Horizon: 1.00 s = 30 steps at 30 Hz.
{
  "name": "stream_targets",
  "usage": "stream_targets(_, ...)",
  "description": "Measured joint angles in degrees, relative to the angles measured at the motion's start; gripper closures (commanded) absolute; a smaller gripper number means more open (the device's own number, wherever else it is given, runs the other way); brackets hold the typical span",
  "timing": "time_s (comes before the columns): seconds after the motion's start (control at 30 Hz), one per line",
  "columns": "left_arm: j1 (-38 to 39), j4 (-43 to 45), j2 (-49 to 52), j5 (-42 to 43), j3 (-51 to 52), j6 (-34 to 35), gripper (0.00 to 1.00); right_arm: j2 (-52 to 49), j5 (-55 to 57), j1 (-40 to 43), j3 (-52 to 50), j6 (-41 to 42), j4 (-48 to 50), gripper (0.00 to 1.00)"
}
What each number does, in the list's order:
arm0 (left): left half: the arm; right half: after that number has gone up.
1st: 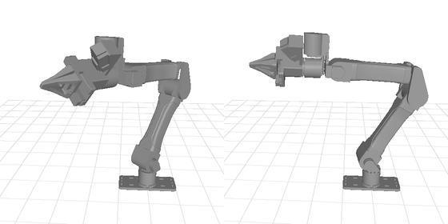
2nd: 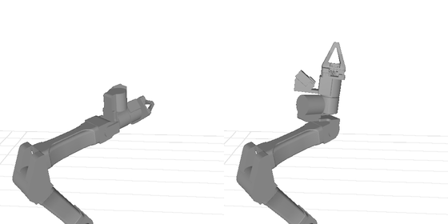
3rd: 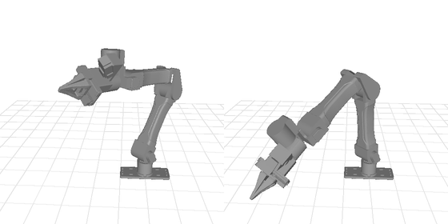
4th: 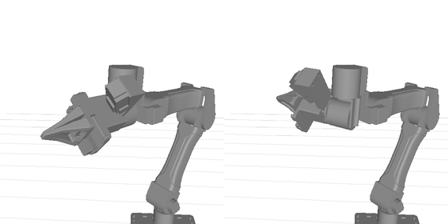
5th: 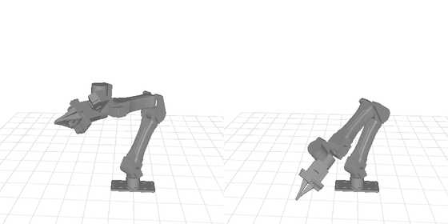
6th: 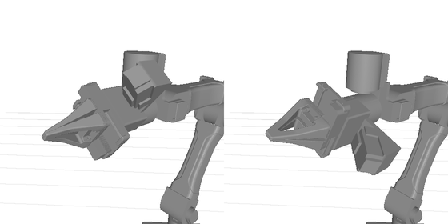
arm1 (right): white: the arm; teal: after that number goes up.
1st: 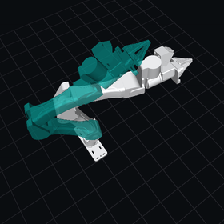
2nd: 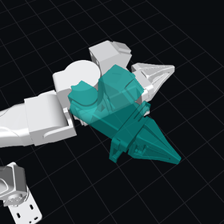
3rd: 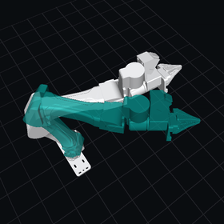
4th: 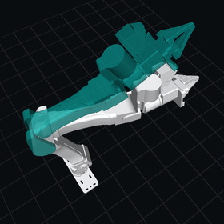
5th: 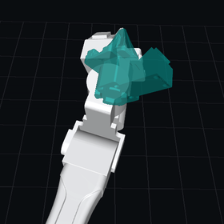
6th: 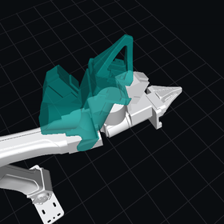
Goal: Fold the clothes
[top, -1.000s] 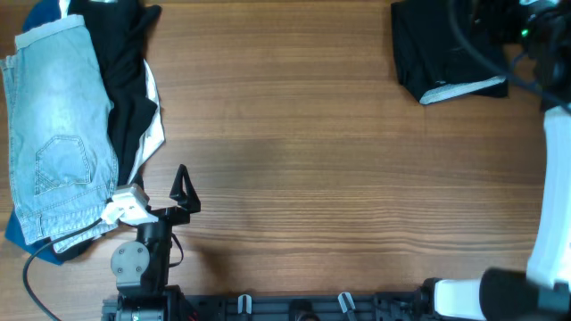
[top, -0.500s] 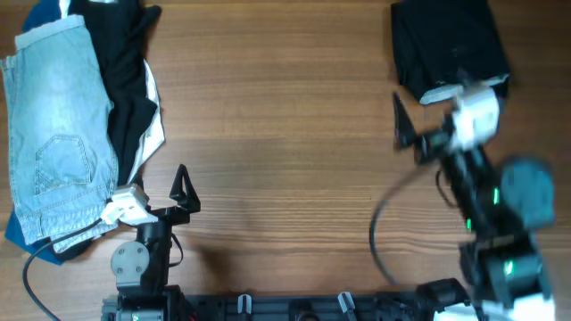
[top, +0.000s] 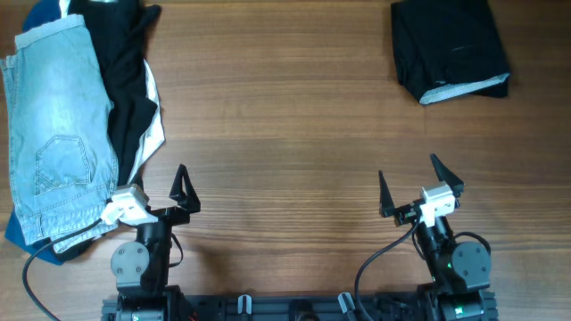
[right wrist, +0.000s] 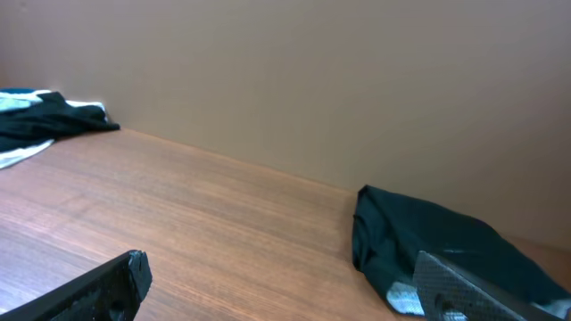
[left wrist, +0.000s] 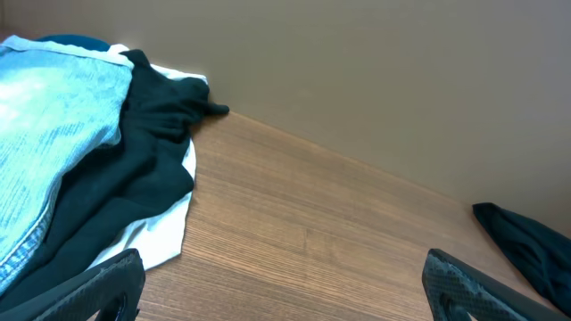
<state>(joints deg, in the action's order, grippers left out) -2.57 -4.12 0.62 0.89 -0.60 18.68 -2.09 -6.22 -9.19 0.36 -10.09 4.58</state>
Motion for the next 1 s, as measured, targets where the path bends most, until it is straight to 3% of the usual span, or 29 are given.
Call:
stream_targets(0.23,0.0,0.0,0.0,0.0,0.0,0.0,0.0,1.0,-6.4,7.8,0.0,0.2,-3.7,0.0)
stream_targets(1.0,0.0,0.0,0.0,0.0,0.0,0.0,0.0,1.0,-6.9,8.0,0.0,0.2,-3.7,0.0)
